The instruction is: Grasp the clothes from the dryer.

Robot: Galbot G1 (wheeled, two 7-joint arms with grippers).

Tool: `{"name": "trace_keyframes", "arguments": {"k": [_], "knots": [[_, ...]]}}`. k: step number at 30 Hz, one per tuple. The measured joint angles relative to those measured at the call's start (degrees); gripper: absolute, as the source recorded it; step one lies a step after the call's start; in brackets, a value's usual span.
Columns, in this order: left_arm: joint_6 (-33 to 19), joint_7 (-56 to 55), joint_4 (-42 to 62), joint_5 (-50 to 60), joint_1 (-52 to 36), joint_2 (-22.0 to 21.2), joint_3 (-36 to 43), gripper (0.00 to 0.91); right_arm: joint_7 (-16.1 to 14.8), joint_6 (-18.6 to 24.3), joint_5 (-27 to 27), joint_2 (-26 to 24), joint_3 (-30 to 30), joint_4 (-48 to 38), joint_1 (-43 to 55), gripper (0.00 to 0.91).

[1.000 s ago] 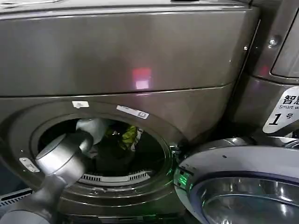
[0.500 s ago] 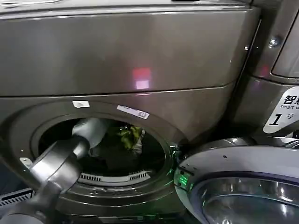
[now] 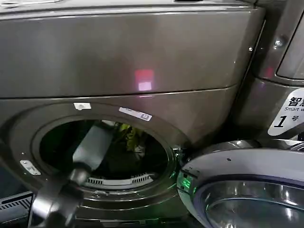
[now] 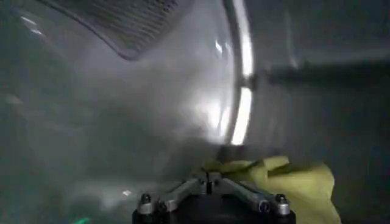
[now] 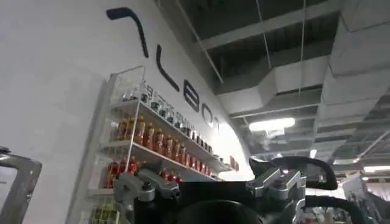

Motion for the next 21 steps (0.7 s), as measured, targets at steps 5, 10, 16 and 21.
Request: {"name": "trace_keyframes", "arguments": {"k": [5, 10, 16, 21], "knots": [[-3.7, -8.6, -9.5, -0.6, 7.4, -1.7, -7.2, 0.0, 0.2, 0.6, -0.1, 0.0, -0.1, 0.1, 0.1, 0.907], [-8.3, -15.6, -18.4, 0.3, 15.1, -3.7, -12.5, 0.0, 0.0, 1.5, -0.1, -0.1, 0.2, 0.1, 0.0, 0.907], [-12.9, -21.5, -27.0, 1.9, 22.7, -6.2, -16.0, 0.0, 0.0, 2.4, -1.1, -0.1, 0.4, 0.3, -0.2, 0.907], [-14.6, -24.0, -33.1, 3.2, 28.4, -7.8, -17.5, 0.0, 0.0, 2.9, -1.4, -0.1, 0.8, 0.1, -0.3, 0.907]]}}
